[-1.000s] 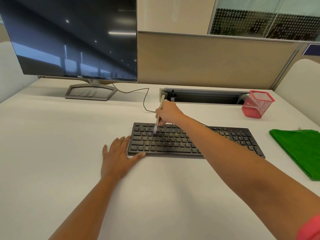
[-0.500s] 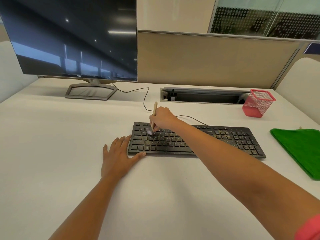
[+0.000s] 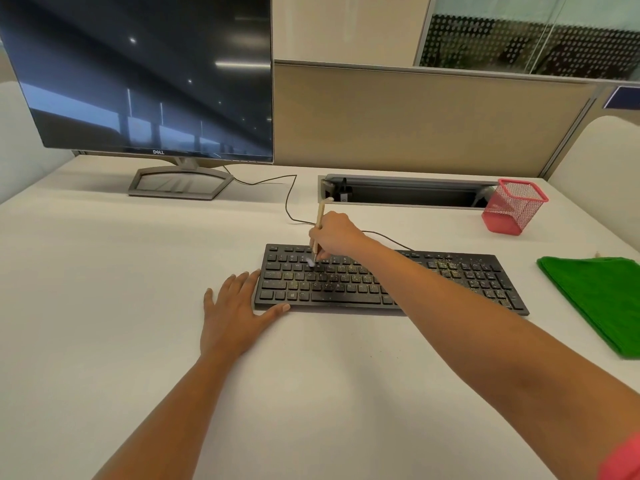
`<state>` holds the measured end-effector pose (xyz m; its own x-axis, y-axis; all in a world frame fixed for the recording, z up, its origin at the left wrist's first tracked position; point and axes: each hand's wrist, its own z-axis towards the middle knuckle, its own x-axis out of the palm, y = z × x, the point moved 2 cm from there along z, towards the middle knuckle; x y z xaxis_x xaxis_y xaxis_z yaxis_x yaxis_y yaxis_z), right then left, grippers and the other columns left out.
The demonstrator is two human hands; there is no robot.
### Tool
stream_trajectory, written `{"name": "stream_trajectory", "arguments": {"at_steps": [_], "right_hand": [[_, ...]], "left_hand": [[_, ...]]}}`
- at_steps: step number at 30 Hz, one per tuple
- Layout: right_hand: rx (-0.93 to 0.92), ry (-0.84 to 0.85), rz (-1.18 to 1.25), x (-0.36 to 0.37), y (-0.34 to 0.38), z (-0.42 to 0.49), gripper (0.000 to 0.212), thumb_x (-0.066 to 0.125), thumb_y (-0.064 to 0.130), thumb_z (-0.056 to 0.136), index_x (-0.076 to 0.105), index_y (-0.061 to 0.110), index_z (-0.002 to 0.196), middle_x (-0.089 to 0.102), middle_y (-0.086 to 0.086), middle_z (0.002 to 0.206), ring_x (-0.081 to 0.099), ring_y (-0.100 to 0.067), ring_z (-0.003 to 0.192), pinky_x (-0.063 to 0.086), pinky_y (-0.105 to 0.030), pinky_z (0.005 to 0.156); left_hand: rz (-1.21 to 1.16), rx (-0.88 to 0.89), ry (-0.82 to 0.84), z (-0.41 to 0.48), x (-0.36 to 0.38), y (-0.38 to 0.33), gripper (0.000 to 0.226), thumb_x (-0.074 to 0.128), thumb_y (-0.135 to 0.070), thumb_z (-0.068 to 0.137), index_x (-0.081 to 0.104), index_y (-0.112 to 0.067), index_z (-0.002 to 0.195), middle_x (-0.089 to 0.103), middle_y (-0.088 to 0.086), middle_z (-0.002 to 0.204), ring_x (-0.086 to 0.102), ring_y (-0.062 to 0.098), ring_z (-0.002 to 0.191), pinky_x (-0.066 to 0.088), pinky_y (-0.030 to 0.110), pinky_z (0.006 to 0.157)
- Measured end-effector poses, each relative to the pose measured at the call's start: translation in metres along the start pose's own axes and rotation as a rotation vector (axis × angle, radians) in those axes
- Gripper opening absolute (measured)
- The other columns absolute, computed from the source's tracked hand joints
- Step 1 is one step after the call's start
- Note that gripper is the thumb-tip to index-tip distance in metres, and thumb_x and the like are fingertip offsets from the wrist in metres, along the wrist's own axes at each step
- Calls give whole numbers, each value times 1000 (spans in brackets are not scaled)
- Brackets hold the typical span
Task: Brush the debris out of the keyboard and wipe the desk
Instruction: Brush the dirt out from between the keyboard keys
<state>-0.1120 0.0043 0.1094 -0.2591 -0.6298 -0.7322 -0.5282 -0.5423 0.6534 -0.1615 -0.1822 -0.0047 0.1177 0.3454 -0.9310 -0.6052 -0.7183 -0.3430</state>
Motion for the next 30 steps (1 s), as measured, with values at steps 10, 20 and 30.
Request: {"name": "stream_trajectory", "arguments": {"at_steps": [10,20,30], "right_hand": [[3,-208,82,-15,-9,7,31,46,20,97,60,-4,109,66,-19,106,68,-32,89,55,-42,85],[32,90,-48,-15,-8,-1,23,45,14,95,60,-2,89,65,-15,82,62,-19,55,54,-25,69],[20,-164,7,-19,-19,7,29,47,19,96,63,-4,106,67,-18,106,67,-31,91,53,-41,88]], "left_hand": [[-10,-2,-4,0,0,0,107,11,-89,58,25,-31,147,29,-7,152,14,11,143,5,46,116],[3,1,-10,0,-1,-2,107,10,-88,58,25,-31,147,29,-7,152,15,11,143,6,45,115],[-10,0,-12,-2,-1,-2,106,11,-88,58,25,-32,147,29,-8,152,15,11,143,6,45,116]]}}
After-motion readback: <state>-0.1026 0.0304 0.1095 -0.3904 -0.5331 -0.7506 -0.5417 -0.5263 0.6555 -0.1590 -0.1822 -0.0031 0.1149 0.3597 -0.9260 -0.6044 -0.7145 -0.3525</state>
